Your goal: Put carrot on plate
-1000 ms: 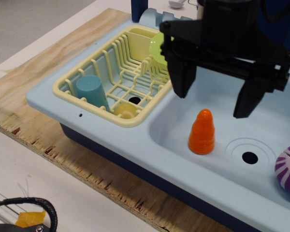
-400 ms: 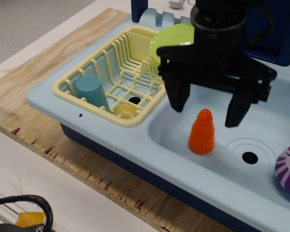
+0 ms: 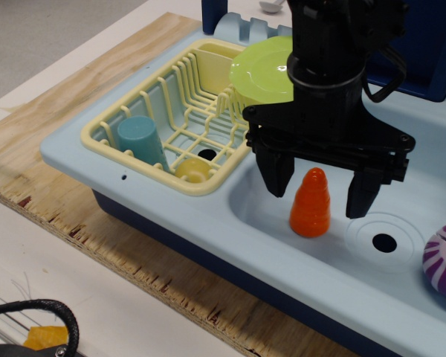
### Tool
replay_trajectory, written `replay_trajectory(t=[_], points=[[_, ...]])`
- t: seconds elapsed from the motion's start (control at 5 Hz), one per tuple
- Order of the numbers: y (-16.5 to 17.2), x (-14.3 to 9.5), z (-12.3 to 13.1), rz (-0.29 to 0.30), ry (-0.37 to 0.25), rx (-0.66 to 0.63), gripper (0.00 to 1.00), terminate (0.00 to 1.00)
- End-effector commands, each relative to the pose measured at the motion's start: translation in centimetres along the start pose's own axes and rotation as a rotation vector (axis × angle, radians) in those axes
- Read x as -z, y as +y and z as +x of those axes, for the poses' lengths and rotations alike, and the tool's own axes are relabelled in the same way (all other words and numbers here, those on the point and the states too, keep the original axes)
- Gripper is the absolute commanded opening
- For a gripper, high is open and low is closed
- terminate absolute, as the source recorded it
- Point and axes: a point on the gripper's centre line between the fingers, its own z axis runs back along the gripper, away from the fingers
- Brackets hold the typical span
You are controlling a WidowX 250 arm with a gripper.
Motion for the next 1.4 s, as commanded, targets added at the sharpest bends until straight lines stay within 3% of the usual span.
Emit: replay_trajectory(t=[0.0,0.6,0.8,1.2], points=[[0.2,0.1,0.9,-0.008,-0.016,-0.006,1.0,0.0],[0.6,1.9,1.7,-0.043,-0.007,0.006,1.0,0.0],[0.4,2.2,1.8,-0.044,0.005,-0.003,0.0,0.0],[0.1,0.8,1.4,-0.016,-0.016,-0.015,0.0,0.0]])
